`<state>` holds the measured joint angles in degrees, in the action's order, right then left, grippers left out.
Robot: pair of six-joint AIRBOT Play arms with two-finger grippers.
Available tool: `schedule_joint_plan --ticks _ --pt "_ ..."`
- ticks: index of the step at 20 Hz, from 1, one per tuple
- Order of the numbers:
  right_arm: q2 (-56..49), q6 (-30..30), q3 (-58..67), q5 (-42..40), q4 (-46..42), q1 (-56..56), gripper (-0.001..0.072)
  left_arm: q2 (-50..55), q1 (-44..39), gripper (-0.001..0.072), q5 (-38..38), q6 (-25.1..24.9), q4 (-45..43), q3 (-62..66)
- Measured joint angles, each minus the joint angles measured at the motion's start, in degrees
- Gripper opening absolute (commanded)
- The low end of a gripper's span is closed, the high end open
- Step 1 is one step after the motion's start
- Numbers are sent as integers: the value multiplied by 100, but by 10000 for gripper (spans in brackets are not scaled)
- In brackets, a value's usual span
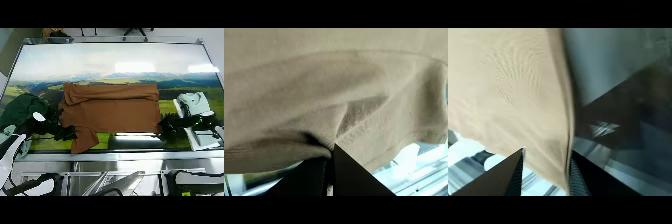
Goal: Fold the shirts.
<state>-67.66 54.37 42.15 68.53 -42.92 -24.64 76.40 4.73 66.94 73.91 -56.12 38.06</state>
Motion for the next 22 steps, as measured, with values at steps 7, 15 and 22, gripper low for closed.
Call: schedule_joint_plan --ticks 7,15,22 --pt "437 52 223 -179 -181 625 19 -1134 592 14 686 -24 20 223" --pt "1349 1204 269 560 -1353 339 19 -3053 1141 14 1626 308 -199 -476" --pt "1460 463 483 -157 -118 334 19 -2708 1110 14 1043 219 -81 291"
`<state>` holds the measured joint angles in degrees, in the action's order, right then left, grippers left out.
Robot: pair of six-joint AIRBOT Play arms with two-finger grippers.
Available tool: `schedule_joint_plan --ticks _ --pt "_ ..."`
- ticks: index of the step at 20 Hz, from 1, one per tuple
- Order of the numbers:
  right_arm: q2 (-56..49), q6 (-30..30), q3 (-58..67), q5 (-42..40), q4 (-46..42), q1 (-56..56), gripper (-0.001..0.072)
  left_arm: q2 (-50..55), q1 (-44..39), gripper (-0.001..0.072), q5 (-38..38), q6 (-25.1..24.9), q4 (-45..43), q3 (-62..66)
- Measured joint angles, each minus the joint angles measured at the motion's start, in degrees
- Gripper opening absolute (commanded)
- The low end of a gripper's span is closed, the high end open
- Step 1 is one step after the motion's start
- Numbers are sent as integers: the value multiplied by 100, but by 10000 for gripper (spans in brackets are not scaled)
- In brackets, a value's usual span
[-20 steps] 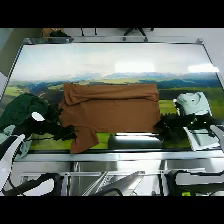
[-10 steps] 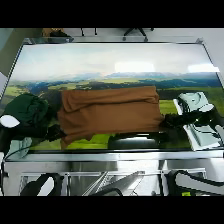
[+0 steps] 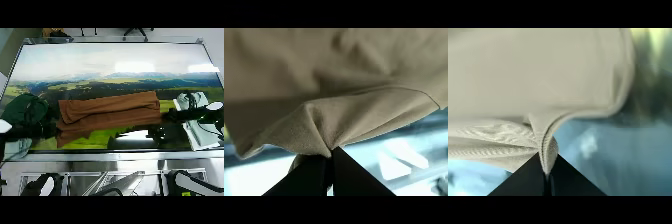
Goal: Fold the shirts.
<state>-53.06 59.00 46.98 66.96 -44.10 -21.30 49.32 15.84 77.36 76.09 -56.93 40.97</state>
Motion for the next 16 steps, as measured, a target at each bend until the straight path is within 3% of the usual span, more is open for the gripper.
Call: schedule_joint_plan --ticks 5,13,14,15,16 --pt "-691 -988 557 -813 1349 278 20 1552 -433 14 -374 -175 98 1696" --pt "-2295 -1674 1209 -1639 1908 811 27 4135 -820 17 -857 -289 103 3622" --pt "-2356 -1714 1237 -1665 1915 822 40 4367 -828 18 -857 -293 105 3777" --pt "-2380 -1755 1274 -1657 1934 824 175 4577 -835 22 -815 -308 107 3917" --pt "-2376 -1784 1320 -1646 1943 817 304 4767 -839 277 -745 -308 131 4037"
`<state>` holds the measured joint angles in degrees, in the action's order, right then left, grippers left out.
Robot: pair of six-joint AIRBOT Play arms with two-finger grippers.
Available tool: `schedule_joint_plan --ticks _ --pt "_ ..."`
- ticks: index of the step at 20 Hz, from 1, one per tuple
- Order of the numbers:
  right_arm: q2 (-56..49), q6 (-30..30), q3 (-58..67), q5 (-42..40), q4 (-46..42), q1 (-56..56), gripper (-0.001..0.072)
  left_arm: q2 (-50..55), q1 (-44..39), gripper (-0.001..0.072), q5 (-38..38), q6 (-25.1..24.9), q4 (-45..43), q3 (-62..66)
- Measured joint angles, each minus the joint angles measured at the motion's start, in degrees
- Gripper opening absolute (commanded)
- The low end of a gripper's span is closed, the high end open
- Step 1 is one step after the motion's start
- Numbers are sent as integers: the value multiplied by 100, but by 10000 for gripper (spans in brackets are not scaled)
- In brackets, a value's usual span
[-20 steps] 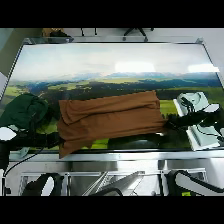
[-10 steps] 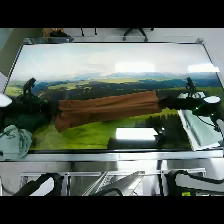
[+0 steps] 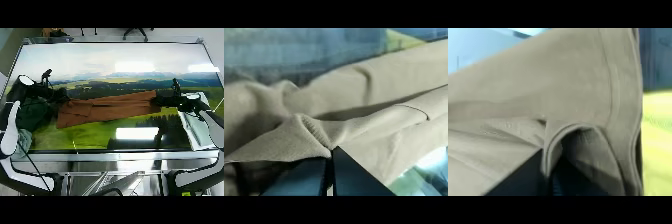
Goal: Fold the shirts.
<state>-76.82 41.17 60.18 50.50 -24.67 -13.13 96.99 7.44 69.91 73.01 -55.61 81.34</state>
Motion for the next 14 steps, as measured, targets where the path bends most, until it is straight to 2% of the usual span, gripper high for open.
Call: schedule_joint_plan --ticks 1,2,4,8,9,10,11,14 --pt "35 -35 63 59 11 -28 306 162 -4 504 74 0 4 85" --pt "87 -44 129 114 13 -70 308 293 -2 506 168 7 7 142" --pt "177 -55 280 179 -13 -214 514 487 2 507 415 74 7 219" --pt "223 -2 516 260 -107 -634 507 498 7 505 1115 264 9 273" --pt "186 22 544 313 -120 -717 506 413 7 463 1300 304 9 280" --pt "131 37 560 378 -122 -774 506 293 7 367 1456 350 11 284" --pt "76 39 573 442 -133 -809 507 162 7 314 1561 385 9 286" --pt "-140 76 595 623 -140 -824 506 -337 7 308 1781 455 11 291"
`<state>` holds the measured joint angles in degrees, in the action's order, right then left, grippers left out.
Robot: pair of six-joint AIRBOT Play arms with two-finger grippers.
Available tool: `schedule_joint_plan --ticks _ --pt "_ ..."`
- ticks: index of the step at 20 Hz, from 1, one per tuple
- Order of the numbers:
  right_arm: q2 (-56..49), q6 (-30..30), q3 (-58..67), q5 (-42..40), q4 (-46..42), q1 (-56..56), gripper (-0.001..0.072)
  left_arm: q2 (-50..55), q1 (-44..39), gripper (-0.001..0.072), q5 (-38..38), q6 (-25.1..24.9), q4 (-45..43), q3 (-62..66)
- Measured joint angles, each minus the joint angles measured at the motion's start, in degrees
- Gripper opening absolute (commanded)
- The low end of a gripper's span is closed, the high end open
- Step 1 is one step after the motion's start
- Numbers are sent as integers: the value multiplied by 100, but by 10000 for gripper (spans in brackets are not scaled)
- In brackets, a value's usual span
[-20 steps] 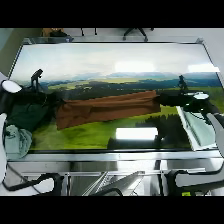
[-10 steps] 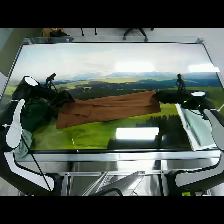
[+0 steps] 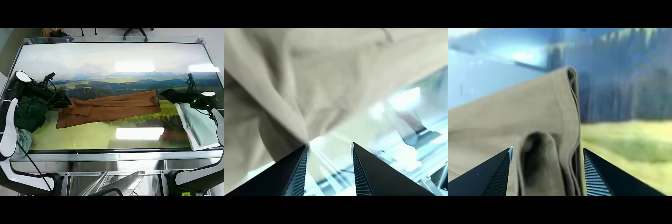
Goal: Fold the shirts.
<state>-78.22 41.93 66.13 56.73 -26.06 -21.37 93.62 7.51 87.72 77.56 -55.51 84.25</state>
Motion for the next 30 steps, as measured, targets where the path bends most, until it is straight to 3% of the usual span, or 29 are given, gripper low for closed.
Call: schedule_joint_plan --ticks 6,7,8,9,10,11,12,17,25,30 --pt "-470 0 11 205 37 297 501 -837 -15 308 -33 87 4 0" --pt "-527 0 17 223 96 369 441 -920 -26 307 -120 87 4 0" --pt "-586 0 24 234 122 442 229 -966 -48 306 -179 90 4 0" --pt "-638 0 24 229 79 518 144 -992 -85 304 -262 96 7 0" --pt "-669 -2 31 221 44 570 33 -994 -146 173 -326 109 7 0" --pt "-686 -7 55 221 33 612 20 -977 -227 29 -404 122 9 0" --pt "-695 -35 96 240 42 643 20 -929 -345 16 -472 129 11 0" --pt "-319 31 481 664 129 688 19 -330 -1349 16 -1185 133 26 0" --pt "1405 647 907 1493 133 551 19 1506 -3585 15 -3429 149 828 518" --pt "2277 1019 940 1816 68 505 19 2603 -4284 16 -3764 306 1241 1832"
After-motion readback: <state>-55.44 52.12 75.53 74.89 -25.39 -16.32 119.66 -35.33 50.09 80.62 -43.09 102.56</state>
